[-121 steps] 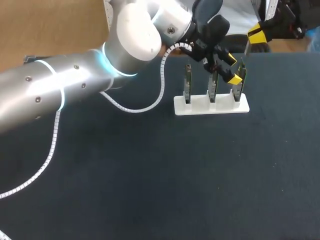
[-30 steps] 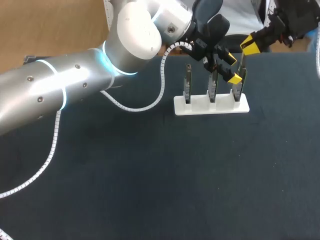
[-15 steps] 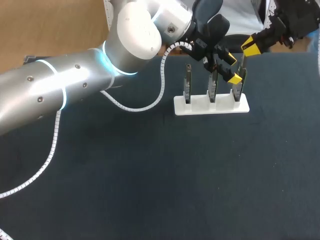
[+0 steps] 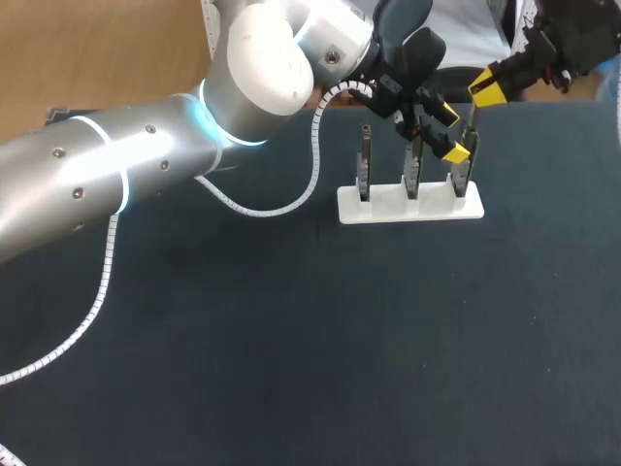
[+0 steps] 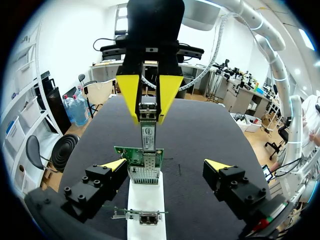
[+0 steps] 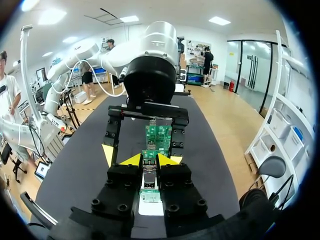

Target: Pick up the optical module with the left hand, and insert it into the network port with the right hand.

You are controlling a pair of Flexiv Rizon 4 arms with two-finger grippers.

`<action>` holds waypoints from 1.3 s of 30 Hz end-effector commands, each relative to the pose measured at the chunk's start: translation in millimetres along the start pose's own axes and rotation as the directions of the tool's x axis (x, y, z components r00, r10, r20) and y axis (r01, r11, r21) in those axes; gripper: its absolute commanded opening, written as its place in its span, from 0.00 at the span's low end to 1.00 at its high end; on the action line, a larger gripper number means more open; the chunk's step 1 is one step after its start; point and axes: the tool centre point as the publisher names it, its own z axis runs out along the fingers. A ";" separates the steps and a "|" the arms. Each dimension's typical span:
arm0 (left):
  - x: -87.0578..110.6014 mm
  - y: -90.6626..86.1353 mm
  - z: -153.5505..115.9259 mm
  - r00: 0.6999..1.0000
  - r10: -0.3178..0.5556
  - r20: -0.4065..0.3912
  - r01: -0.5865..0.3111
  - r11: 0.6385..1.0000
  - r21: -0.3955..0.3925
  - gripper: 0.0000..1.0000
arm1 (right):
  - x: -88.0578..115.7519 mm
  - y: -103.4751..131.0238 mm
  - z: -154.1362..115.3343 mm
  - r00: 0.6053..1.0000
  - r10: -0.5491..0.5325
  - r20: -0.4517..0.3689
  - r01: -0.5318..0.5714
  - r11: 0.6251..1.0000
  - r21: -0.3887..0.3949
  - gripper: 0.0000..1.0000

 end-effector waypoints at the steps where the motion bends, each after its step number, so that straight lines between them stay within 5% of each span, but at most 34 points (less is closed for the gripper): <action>1: -1.0 2.4 0.6 1.000 0.001 -0.004 -0.001 1.000 0.005 1.00 | 0.3 2.1 1.0 1.000 -0.001 -0.002 0.001 1.000 0.003 0.00; 33: -1.0 2.4 0.6 1.000 0.001 -0.004 -0.001 1.000 0.005 1.00 | 10.7 0.1 7.5 0.999 0.034 -0.008 -0.034 0.999 0.000 0.00; 35: -1.0 2.4 0.6 1.000 0.001 -0.004 -0.001 1.000 0.005 1.00 | 10.3 -0.7 7.4 0.999 0.035 -0.005 -0.035 0.999 0.003 1.00; 39: -1.0 2.4 0.6 1.000 0.001 -0.004 -0.001 1.000 0.005 1.00 | 8.6 -1.0 5.8 0.999 0.038 -0.001 -0.038 0.999 0.009 1.00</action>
